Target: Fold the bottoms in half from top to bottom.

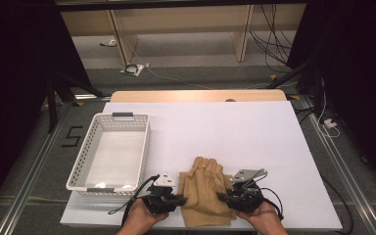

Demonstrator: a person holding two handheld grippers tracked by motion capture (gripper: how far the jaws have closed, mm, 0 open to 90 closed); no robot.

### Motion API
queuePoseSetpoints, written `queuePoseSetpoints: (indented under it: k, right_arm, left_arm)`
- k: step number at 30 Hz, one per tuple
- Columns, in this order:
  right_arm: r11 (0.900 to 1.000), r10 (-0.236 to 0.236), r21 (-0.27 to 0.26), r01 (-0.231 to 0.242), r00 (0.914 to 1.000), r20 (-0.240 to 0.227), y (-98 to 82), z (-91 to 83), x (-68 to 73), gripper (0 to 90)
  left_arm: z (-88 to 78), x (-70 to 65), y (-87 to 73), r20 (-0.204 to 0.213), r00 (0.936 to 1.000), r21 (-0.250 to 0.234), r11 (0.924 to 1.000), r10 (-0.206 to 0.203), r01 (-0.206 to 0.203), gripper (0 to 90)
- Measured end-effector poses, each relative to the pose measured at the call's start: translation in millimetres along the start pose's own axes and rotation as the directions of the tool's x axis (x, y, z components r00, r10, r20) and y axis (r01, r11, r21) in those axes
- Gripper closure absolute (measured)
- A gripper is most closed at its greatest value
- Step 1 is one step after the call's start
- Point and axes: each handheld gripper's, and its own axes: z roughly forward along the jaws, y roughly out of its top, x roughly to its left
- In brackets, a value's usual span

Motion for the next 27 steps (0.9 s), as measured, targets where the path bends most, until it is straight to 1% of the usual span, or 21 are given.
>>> queuePoseSetpoints:
  k: [1,2,4,6,7,8,9,10,11,12,14,15,18,19,20,21,22,23,24,27]
  right_arm:
    - [1.0,0.0,-0.002,0.0,1.0,0.0,0.1,-0.2,-0.1,72.9]
    - [1.0,-0.001,0.002,0.001,1.0,0.002,0.5,-0.6,-0.8,68.0]
    - [1.0,0.007,0.011,-0.007,1.0,-0.006,1.4,-2.3,-2.4,61.7]
    - [1.0,0.014,0.004,-0.014,0.9998,-0.014,2.4,-7.1,-3.6,52.1]
    - [1.0,0.016,-0.003,-0.016,0.9998,-0.012,2.8,-9.3,-3.2,49.2]
    - [1.0,0.015,-0.015,-0.016,0.9998,-0.013,3.7,-13.7,-3.0,45.9]
    - [1.0,0.015,-0.027,-0.016,0.9997,-0.018,4.2,-16.6,-3.2,44.6]
    - [0.998,0.021,-0.051,-0.022,0.9995,-0.023,5.0,-21.2,-4.1,42.7]
    - [0.998,0.022,-0.064,-0.023,0.9995,-0.022,5.4,-23.9,-5.1,41.8]
    - [0.996,0.026,-0.085,-0.027,0.9995,-0.016,6.2,-28.2,-7.0,41.2]
    - [0.993,0.049,-0.111,-0.049,0.9988,0.002,6.7,-33.2,-11.5,40.6]
    - [0.991,0.06,-0.116,-0.059,0.9981,0.01,6.8,-34.5,-13.5,40.5]
    - [0.987,0.109,-0.128,-0.102,0.9928,0.05,5.5,-35.3,-22.9,40.1]
    - [0.986,0.121,-0.125,-0.113,0.991,0.056,5.0,-34.8,-25.0,39.9]
    - [0.984,0.145,-0.119,-0.136,0.9869,0.071,4.4,-33.6,-28.0,39.7]
    - [0.983,0.151,-0.12,-0.14,0.9852,0.082,4.0,-32.6,-29.7,39.7]
    - [0.982,0.164,-0.106,-0.153,0.9815,0.099,3.6,-30.9,-31.6,39.8]
    - [0.983,0.165,-0.099,-0.155,0.98,0.111,3.3,-29.3,-32.8,39.9]
    - [0.983,0.172,-0.089,-0.162,0.9772,0.125,2.6,-26.4,-35.0,40.0]
    - [0.983,0.18,-0.056,-0.173,0.9747,0.133,1.4,-19.4,-38.0,40.3]
  left_arm:
    - [-1.9,-0.2,1.3,0.004,1.0,-0.001,1.0,-0.005,0.005,79.4]
    - [-3.2,-0.4,2.3,0.004,1.0,-0.004,1.0,-0.009,0.009,76.5]
    - [-7.8,-0.6,5.3,-0.003,0.9997,-0.005,0.9997,-0.023,0.023,70.3]
    - [-13.0,0.7,7.6,-0.02,0.9983,-0.019,0.9984,-0.054,0.054,60.2]
    - [-15.9,2.0,8.6,-0.026,0.9961,-0.031,0.9961,-0.084,0.083,56.9]
    - [-17.7,3.0,9.0,-0.027,0.9948,-0.039,0.9945,-0.098,0.097,52.5]
    - [-20.9,4.5,9.8,-0.031,0.992,-0.053,0.9913,-0.122,0.121,50.7]
    - [-22.6,5.5,10.5,-0.035,0.9905,-0.064,0.9894,-0.133,0.131,48.2]
    - [-25.6,6.9,11.7,-0.037,0.9879,-0.08,0.9859,-0.15,0.147,47.1]
    - [-27.3,7.8,12.4,-0.037,0.9865,-0.091,0.9836,-0.16,0.156,46.4]
    - [-30.5,9.1,15.0,-0.044,0.9826,-0.109,0.9786,-0.18,0.175,45.5]
    - [-31.9,9.5,16.4,-0.05,0.9813,-0.122,0.9763,-0.186,0.179,45.0]
    - [-34.0,11.5,19.5,-0.064,0.9772,-0.131,0.9724,-0.203,0.193,42.4]
    - [-32.8,12.4,20.3,-0.062,0.9756,-0.131,0.9707,-0.211,0.201,42.0]
    - [-31.4,12.9,20.7,-0.065,0.9745,-0.128,0.9703,-0.215,0.205,40.1]
    - [-28.9,14.3,20.9,-0.073,0.9725,-0.118,0.9701,-0.221,0.212,38.7]
    - [-27.1,15.4,20.9,-0.076,0.97,-0.117,0.9682,-0.231,0.221,37.5]
    - [-24.2,17.1,20.9,-0.088,0.965,-0.109,0.9653,-0.247,0.237,36.7]
    - [-22.2,18.0,20.9,-0.097,0.9623,-0.102,0.9643,-0.254,0.244,34.8]
    - [-14.7,21.2,19.4,-0.119,0.9555,-0.065,0.9624,-0.27,0.264,34.2]
